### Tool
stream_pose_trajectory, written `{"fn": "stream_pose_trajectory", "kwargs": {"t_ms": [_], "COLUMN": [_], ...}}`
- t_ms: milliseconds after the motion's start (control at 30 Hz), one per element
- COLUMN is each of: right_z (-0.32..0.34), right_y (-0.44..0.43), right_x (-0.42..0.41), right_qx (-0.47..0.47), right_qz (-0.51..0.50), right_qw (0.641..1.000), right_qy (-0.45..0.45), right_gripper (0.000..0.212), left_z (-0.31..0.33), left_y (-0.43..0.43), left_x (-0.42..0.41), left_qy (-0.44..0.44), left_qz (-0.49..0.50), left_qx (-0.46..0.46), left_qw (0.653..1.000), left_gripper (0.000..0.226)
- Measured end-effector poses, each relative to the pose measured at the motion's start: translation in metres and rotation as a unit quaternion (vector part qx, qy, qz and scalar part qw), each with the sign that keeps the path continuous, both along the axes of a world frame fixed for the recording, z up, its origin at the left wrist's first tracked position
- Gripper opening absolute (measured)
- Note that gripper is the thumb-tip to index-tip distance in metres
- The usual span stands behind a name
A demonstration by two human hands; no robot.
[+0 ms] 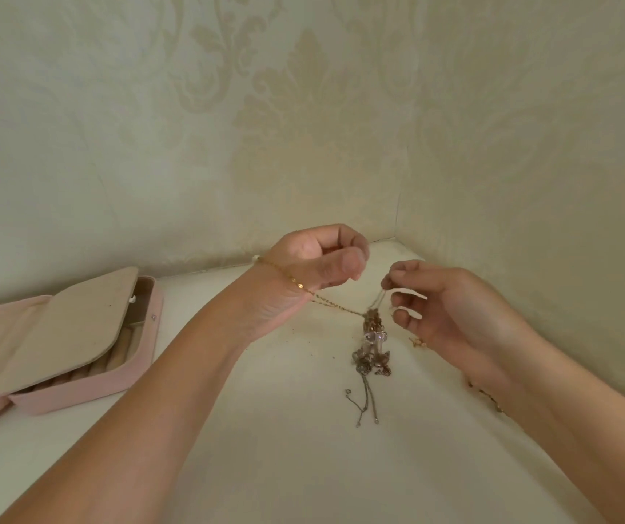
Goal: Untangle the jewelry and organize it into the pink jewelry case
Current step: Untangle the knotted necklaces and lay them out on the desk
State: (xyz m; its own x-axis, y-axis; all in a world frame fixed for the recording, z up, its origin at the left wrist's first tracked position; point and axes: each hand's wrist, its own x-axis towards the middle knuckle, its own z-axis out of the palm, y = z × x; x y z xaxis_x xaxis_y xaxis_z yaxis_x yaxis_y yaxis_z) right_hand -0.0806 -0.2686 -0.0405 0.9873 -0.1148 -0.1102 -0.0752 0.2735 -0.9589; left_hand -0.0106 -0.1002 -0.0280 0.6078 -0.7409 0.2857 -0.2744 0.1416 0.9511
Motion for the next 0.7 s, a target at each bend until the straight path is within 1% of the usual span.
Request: {"fn": "stream_pose_trajectory", "kwargs": {"t_ms": [67, 133, 200, 333, 433, 467, 533, 600, 633, 700], "right_z": [0.002, 0.006, 0.008, 0.004, -0.002, -0.004, -0.008, -0.013, -0.014, -0.015], "right_y": [-0.002, -0.003, -0.004, -0.002, 0.005, 0.007, 0.011, 0.015, 0.017, 0.02], "right_x": [0.002, 0.004, 0.004, 0.004, 0.003, 0.003, 0.002, 0.001, 0.0, -0.002], "right_qx": [0.031, 0.04, 0.036, -0.033, -0.051, -0.066, -0.143, -0.231, -0.258, -0.275], "right_qz": [-0.034, -0.06, -0.076, -0.097, -0.109, -0.113, -0.123, -0.12, -0.117, -0.111], "right_qw": [0.999, 0.996, 0.994, 0.99, 0.987, 0.986, 0.974, 0.951, 0.943, 0.935], "right_qy": [-0.019, -0.048, -0.07, -0.095, -0.104, -0.105, -0.126, -0.164, -0.177, -0.192], "right_gripper": [0.017, 0.02, 0.021, 0.019, 0.018, 0.017, 0.016, 0.017, 0.018, 0.019], "left_z": [-0.003, -0.005, -0.007, -0.009, -0.006, -0.005, -0.001, 0.0, -0.001, -0.003], "left_y": [-0.001, -0.001, -0.001, 0.001, 0.005, 0.007, 0.01, 0.011, 0.01, 0.008], "left_x": [0.001, 0.002, 0.003, 0.001, -0.002, -0.002, -0.002, -0.005, -0.006, -0.006], "left_qy": [0.003, 0.006, 0.011, -0.017, -0.042, -0.06, -0.095, -0.107, -0.112, -0.12], "left_qz": [0.008, 0.021, 0.023, -0.033, -0.019, -0.002, 0.037, 0.078, 0.101, 0.144], "left_qx": [0.017, 0.029, 0.047, 0.14, 0.191, 0.213, 0.264, 0.312, 0.337, 0.383], "left_qw": [1.0, 0.999, 0.999, 0.989, 0.981, 0.975, 0.959, 0.941, 0.929, 0.904], "left_gripper": [0.061, 0.075, 0.08, 0.058, 0.052, 0.047, 0.038, 0.046, 0.052, 0.053]}}
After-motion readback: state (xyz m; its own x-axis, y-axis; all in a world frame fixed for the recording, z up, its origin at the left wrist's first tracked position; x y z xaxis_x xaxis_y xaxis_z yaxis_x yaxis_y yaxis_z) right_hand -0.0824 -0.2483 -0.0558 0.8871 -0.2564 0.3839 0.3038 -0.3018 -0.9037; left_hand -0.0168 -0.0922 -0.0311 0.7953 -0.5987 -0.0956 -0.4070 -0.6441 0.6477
